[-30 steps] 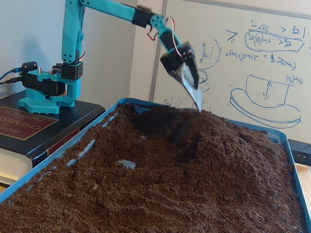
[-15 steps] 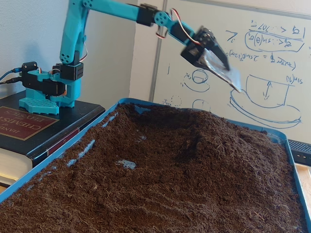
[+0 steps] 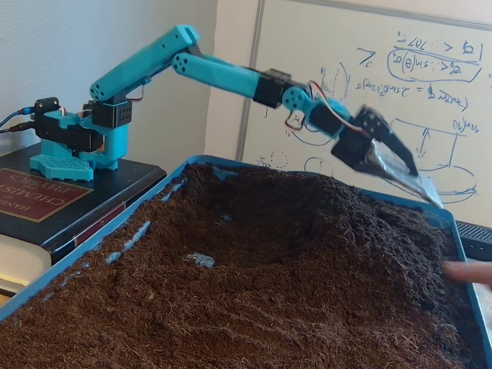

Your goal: Build a berm.

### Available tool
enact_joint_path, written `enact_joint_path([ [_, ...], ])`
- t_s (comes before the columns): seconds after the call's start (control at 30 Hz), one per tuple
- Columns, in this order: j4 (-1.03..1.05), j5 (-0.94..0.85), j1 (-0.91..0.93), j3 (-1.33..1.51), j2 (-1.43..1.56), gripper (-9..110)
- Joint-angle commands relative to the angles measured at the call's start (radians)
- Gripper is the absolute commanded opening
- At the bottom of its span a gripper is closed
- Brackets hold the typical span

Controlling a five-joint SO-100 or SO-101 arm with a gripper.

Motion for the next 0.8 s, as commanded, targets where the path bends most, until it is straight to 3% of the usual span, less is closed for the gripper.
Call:
enact_joint_path([
  [0.0,-0.034,-0.015,0.08,-0.213,-0.017,1],
  [0.5,-0.038,-0.017,0.149,-0.557,-0.454,1],
  [0.77,-0.026,-0.011,0.121,-0.555,-0.565,1],
])
